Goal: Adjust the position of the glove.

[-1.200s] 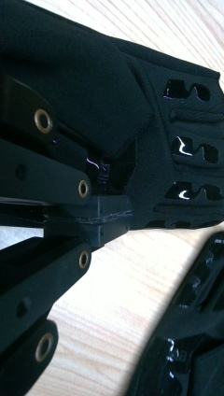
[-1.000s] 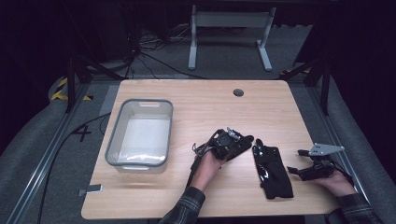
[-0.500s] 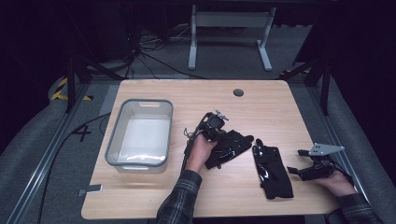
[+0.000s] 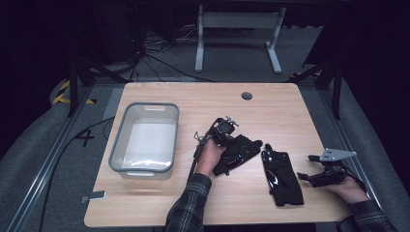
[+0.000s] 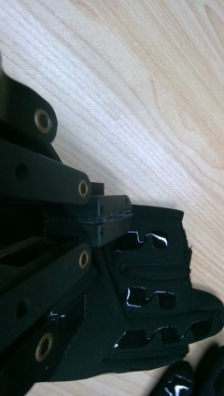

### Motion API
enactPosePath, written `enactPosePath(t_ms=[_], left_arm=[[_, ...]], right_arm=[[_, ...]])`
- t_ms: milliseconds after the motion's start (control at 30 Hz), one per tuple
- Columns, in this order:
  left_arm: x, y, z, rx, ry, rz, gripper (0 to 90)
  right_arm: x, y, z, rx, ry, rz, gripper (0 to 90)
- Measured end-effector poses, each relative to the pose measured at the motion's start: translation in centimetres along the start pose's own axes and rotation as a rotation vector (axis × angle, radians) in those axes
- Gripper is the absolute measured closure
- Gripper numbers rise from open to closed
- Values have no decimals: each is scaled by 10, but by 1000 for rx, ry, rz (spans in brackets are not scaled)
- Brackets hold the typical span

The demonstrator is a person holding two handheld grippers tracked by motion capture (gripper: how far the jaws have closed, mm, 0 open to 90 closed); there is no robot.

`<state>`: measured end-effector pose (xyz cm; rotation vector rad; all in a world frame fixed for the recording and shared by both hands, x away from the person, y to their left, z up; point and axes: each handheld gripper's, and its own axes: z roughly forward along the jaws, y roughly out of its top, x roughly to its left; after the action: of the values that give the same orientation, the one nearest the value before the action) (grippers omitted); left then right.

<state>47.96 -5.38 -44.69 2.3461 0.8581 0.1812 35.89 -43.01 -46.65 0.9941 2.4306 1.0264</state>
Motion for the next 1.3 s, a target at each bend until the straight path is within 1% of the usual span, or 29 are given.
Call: enactPosePath(t_ms=[33, 67, 100, 233, 300, 400, 567, 600, 667, 867, 967, 1000, 1133, 1267, 1300], left_arm=[[0, -1, -1, 4, 1, -2, 898], [-2, -4, -3, 6, 7, -13, 897], [-2, -5, -5, 13, 9, -9, 898], [-6, -14, -11, 26, 4, -28, 897], [-8, -17, -15, 37, 8, -30, 897], [-12, -24, -20, 48, 1, -39, 897], [-20, -35, -28, 60, -6, -41, 897], [-20, -35, -28, 60, -6, -41, 896], [-25, -41, -32, 60, -9, -37, 894], [-35, -51, -39, 67, -17, -27, 892], [-41, -60, -44, 61, -17, -13, 883], [-41, -60, -44, 61, -17, -13, 883], [-49, -72, -51, 58, -18, -4, 882], [-52, -77, -56, 34, -13, -3, 858], [-52, -77, -58, 25, -14, -5, 857]], right_arm=[[0, 0, 0, 0, 0, 0, 91], [0, 0, 0, 0, 0, 0, 91], [0, 0, 0, 0, 0, 0, 91], [0, 0, 0, 0, 0, 0, 91], [0, 0, 0, 0, 0, 0, 91], [0, 0, 0, 0, 0, 0, 91], [0, 0, 0, 0, 0, 0, 91], [0, 0, 0, 0, 0, 0, 91], [0, 0, 0, 0, 0, 0, 91], [0, 0, 0, 0, 0, 0, 91], [0, 0, 0, 0, 0, 0, 91], [0, 0, 0, 0, 0, 0, 91], [0, 0, 0, 0, 0, 0, 91], [0, 0, 0, 0, 0, -1, 91], [0, 0, 0, -2, -3, -1, 118]])
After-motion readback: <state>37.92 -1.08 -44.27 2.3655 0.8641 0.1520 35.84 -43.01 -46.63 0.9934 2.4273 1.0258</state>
